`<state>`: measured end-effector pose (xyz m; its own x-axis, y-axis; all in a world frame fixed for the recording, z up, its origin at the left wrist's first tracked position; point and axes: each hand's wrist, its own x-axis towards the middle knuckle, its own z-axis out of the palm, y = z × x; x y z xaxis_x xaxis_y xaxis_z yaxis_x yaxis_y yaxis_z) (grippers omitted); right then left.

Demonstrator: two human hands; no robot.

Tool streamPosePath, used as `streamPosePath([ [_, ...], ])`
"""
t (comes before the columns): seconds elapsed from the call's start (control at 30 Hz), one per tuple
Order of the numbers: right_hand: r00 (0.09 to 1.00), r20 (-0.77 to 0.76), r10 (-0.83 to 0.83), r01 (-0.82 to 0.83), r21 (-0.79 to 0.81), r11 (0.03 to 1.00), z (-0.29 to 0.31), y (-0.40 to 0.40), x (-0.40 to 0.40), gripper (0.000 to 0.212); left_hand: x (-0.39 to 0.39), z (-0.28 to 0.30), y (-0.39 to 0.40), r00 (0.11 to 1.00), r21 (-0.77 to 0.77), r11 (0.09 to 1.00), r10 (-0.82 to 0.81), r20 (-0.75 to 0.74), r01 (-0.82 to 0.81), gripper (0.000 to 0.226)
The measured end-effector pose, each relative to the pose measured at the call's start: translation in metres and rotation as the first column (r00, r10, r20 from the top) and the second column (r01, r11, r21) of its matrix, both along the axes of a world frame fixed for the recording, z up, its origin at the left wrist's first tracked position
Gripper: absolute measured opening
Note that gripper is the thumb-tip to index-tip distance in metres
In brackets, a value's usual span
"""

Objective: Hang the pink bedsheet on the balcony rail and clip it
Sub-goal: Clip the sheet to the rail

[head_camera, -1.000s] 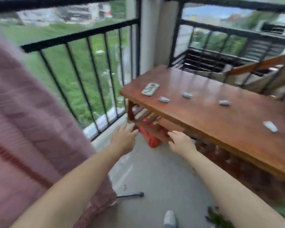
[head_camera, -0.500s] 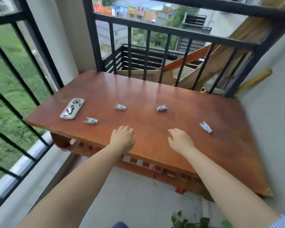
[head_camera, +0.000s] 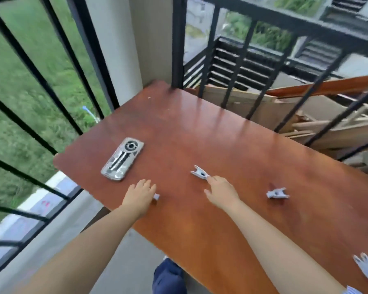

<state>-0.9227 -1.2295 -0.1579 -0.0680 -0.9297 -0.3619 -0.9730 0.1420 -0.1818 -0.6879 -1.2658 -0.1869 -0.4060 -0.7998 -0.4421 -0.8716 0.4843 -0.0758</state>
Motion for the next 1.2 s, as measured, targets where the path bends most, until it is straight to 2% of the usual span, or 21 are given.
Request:
streamPosePath([
  [0.1, 0.998, -0.027, 0.057, -0.057, -0.006, 0.998, -0.018, -0.039, 0.013, 0.049, 0.004, -0.018, -0.014, 0.997, 0.033, 0.996, -0.078, 0.025, 0.077, 0.038],
  [0.17, 0.997, -0.036, 0.072, -0.071, 0.030, 0.997, -0.028, -0.055, 0.018, 0.047, 0.003, -0.023, -0.017, 0.997, 0.031, 0.997, -0.074, 0.005, 0.074, 0.034],
  [0.3, 0.978, -0.049, 0.204, -0.198, 0.110, 0.974, -0.044, -0.071, 0.020, 0.037, 0.008, -0.021, -0.008, 0.976, 0.068, 0.985, 0.167, -0.143, -0.158, 0.029],
  [0.4, 0.957, -0.006, 0.290, -0.287, 0.123, 0.950, -0.043, -0.069, 0.023, 0.037, 0.022, -0.009, 0.016, 0.848, 0.157, 0.900, 0.435, -0.303, -0.406, 0.024],
  [0.5, 0.943, 0.147, 0.299, -0.309, 0.051, 0.950, -0.027, -0.057, 0.041, 0.036, 0.051, 0.011, 0.039, 0.725, 0.155, 0.815, 0.571, -0.384, -0.559, 0.025],
  [0.57, 0.906, 0.261, 0.335, -0.344, -0.010, 0.939, -0.010, -0.049, 0.066, 0.049, 0.076, 0.033, 0.055, 0.626, 0.122, 0.725, 0.657, -0.420, -0.678, 0.022],
  [0.63, 0.846, 0.355, 0.397, -0.399, -0.071, 0.914, 0.009, -0.041, 0.100, 0.051, 0.107, 0.060, 0.075, 0.517, 0.059, 0.605, 0.724, -0.457, -0.794, 0.025],
  [0.73, 0.758, 0.424, 0.495, -0.492, -0.125, 0.861, 0.051, -0.017, 0.166, 0.029, 0.151, 0.106, 0.117, 0.400, -0.033, 0.451, 0.751, -0.526, -0.892, 0.023],
  [0.8, 0.671, 0.454, 0.585, -0.587, -0.156, 0.794, 0.081, 0.008, 0.217, 0.029, 0.179, 0.139, 0.160, 0.320, -0.072, 0.340, 0.763, -0.562, -0.938, 0.019],
  [0.87, 0.588, 0.479, 0.651, -0.664, -0.172, 0.727, 0.101, 0.027, 0.253, 0.028, 0.195, 0.165, 0.194, 0.316, -0.140, 0.290, 0.757, -0.571, -0.947, 0.024],
  [0.93, 0.480, 0.501, 0.720, -0.731, -0.226, 0.644, 0.124, 0.057, 0.302, 0.025, 0.222, 0.194, 0.246, 0.315, -0.243, 0.212, 0.769, -0.556, -0.946, 0.041],
  [1.0, 0.361, 0.534, 0.764, -0.771, -0.290, 0.567, 0.144, 0.088, 0.346, 0.049, 0.250, 0.217, 0.296, 0.311, -0.366, 0.130, 0.811, -0.496, -0.921, 0.039],
  [1.03, 0.309, 0.533, 0.788, -0.782, -0.329, 0.529, 0.154, 0.103, 0.369, 0.046, 0.263, 0.230, 0.320, 0.305, -0.425, 0.082, 0.818, -0.488, -0.901, 0.032],
  [1.1, 0.249, 0.517, 0.819, -0.794, -0.376, 0.478, 0.173, 0.133, 0.414, 0.012, 0.290, 0.255, 0.363, 0.301, -0.512, 0.002, 0.812, -0.500, -0.859, 0.021],
  [1.2, 0.134, 0.550, 0.825, -0.783, -0.452, 0.428, 0.194, 0.164, 0.479, 0.015, 0.326, 0.294, 0.411, 0.354, -0.672, -0.048, 0.822, -0.447, -0.739, 0.011],
])
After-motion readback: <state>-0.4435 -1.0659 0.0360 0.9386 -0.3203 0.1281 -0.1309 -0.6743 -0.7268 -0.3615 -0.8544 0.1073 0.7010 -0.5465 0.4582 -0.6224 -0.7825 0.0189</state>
